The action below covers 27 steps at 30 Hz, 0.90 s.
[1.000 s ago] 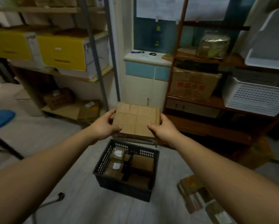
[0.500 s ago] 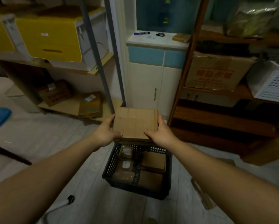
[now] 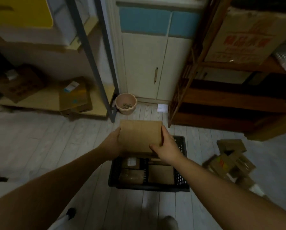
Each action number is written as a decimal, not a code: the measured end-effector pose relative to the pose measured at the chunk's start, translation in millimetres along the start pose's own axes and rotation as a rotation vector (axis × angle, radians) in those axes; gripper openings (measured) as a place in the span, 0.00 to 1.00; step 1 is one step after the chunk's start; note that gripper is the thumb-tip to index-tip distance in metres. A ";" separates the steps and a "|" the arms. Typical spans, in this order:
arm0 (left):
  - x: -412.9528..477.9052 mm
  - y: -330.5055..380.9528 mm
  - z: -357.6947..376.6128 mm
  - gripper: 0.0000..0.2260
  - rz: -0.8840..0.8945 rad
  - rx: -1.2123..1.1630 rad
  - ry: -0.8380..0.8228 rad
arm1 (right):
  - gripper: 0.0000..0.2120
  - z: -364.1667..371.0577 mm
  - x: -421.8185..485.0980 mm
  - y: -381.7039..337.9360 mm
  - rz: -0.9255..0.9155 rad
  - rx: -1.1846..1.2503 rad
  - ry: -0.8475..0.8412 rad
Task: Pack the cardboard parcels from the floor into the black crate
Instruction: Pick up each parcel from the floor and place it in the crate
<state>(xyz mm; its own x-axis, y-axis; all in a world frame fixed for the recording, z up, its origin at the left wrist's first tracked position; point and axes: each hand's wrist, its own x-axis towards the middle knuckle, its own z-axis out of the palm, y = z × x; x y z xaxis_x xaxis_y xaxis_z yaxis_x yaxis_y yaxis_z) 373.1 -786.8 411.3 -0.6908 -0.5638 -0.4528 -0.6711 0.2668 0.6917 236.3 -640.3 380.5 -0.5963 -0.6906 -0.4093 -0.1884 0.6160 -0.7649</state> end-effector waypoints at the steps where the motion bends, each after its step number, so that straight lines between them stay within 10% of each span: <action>1: 11.8 -21.3 9.4 0.21 0.008 0.051 0.006 | 0.45 17.5 9.3 15.0 0.013 -0.009 0.005; 13: 169.0 -285.5 191.7 0.33 -0.087 0.437 -0.164 | 0.46 214.7 153.6 257.7 0.053 -0.060 -0.109; 27: 238.6 -337.6 231.2 0.28 -0.006 0.742 -0.128 | 0.37 265.3 212.4 315.7 0.044 -0.081 -0.060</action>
<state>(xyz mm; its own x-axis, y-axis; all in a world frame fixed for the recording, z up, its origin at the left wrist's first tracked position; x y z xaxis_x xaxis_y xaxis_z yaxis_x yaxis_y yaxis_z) 372.6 -830.7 -60.3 -0.6823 -0.4834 -0.5484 -0.6486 0.7464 0.1490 257.2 -693.1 -79.8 -0.5577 -0.6823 -0.4728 -0.2271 0.6732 -0.7037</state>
